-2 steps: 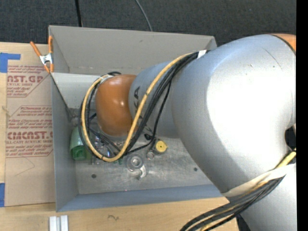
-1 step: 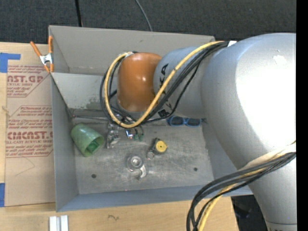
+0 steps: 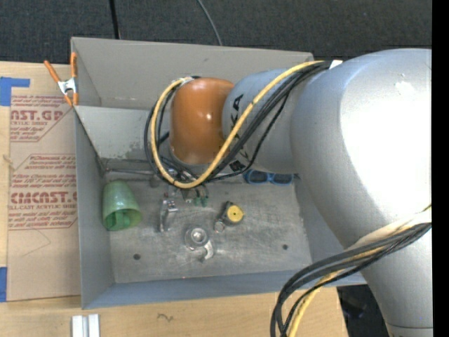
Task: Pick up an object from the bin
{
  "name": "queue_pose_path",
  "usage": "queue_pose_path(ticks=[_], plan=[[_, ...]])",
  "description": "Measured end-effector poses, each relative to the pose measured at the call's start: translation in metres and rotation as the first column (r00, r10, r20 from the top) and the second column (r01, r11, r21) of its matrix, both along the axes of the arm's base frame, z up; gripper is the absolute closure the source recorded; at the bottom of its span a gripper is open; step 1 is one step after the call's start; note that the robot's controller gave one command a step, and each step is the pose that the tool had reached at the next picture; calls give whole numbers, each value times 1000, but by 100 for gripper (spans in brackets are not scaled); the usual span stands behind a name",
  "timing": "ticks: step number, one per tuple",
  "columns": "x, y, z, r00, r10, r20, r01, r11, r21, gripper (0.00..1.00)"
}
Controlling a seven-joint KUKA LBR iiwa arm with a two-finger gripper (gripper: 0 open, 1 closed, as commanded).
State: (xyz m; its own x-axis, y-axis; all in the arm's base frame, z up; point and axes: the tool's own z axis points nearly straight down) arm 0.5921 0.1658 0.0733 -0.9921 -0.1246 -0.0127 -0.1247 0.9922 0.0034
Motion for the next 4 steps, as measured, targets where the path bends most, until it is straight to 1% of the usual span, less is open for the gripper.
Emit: queue_pose_path(ticks=[1,2,3,4], plan=[[-1,55,2,998,53,-19,-53,998,-24,0],[-20,65,4,960,280,-3,-280,960,-31,0],[-36,64,5,916,400,7,-400,916,-31,0],[-83,64,5,811,585,4,-585,811,-32,0]])
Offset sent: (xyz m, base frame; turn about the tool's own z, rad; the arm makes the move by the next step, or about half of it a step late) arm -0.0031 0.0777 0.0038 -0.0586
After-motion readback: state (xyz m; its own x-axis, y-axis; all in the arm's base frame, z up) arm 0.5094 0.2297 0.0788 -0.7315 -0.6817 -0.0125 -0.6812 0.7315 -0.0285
